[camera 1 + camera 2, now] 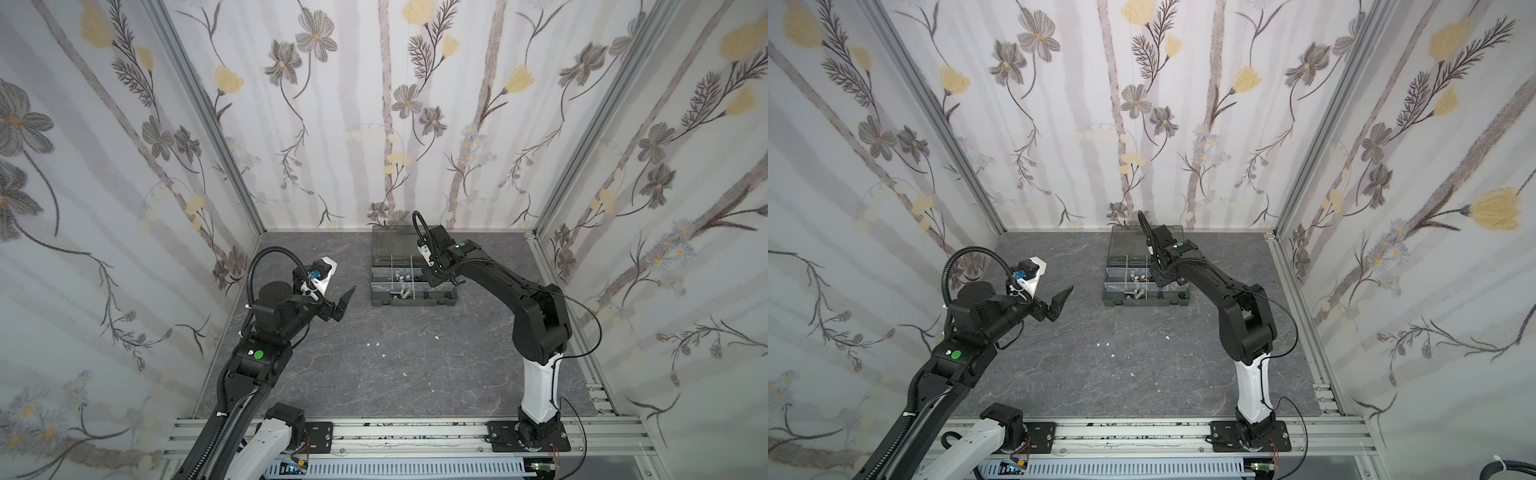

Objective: Sort the screws and nuts into containers
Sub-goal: Place the screw into the container.

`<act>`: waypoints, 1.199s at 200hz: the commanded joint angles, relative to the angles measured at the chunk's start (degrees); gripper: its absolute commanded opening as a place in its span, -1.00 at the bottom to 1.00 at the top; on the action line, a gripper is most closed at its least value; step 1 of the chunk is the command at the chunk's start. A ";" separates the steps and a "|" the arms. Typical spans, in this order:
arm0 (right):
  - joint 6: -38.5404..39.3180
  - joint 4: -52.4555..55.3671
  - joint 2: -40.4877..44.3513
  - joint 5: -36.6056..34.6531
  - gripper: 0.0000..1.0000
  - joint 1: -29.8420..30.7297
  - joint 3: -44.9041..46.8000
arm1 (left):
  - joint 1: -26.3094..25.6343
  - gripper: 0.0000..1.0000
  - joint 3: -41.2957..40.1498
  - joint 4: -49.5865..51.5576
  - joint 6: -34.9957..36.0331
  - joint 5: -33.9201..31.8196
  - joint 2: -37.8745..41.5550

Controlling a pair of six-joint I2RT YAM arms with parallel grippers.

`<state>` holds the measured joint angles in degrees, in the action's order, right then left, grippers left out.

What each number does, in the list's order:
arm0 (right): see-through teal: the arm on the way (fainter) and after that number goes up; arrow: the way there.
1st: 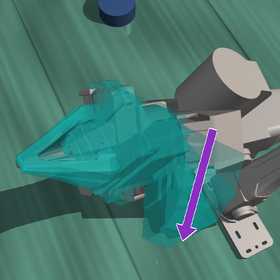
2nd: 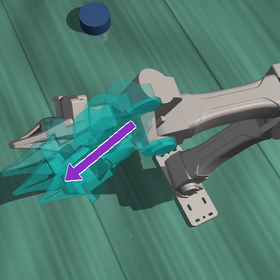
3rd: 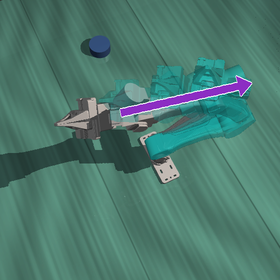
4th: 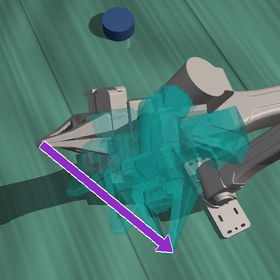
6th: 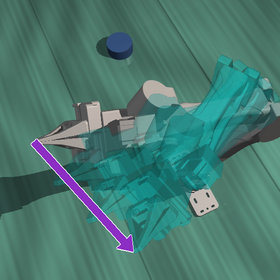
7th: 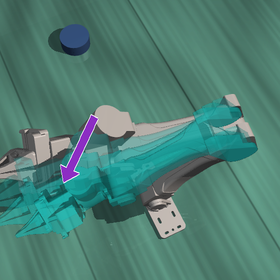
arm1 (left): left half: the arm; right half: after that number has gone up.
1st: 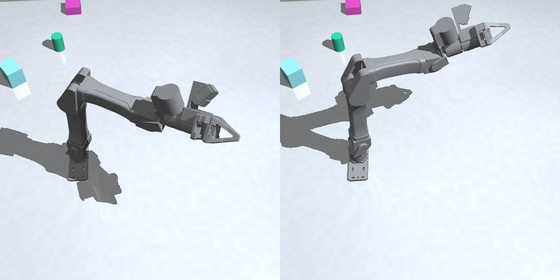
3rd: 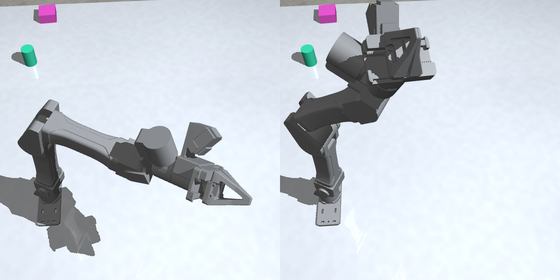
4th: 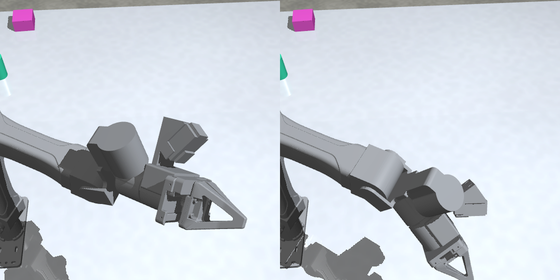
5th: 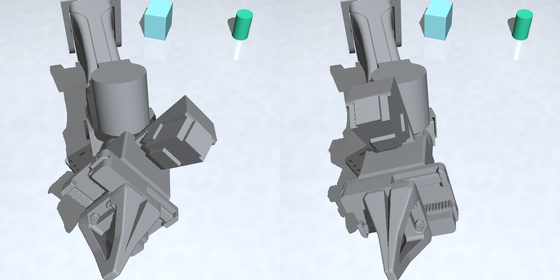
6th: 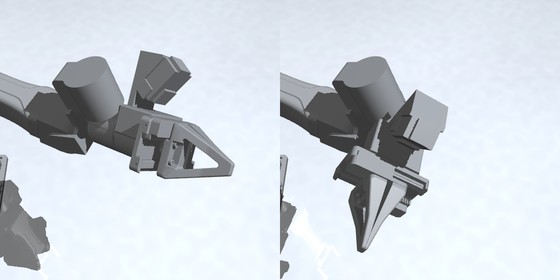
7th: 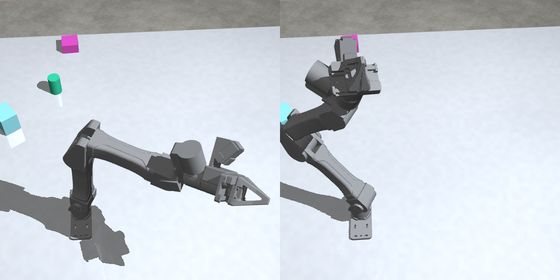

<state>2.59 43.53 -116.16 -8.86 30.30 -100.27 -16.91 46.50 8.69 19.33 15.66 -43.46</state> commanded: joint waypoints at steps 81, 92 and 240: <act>-0.29 -0.99 0.33 4.29 -0.91 0.00 6.70 | 0.03 1.00 -0.42 -2.34 0.36 -0.09 0.03; -0.38 -1.14 0.23 4.23 -0.91 -0.03 7.22 | 0.03 1.00 -0.46 -2.36 0.36 0.00 0.05; -0.03 -0.08 -0.48 2.39 -0.26 -0.05 6.10 | 0.03 1.00 -0.27 -2.31 0.44 0.01 -0.21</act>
<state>2.02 43.00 -116.95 -5.56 30.26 -93.03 -16.91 46.15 8.43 19.33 15.49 -43.81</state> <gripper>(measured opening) 0.374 0.998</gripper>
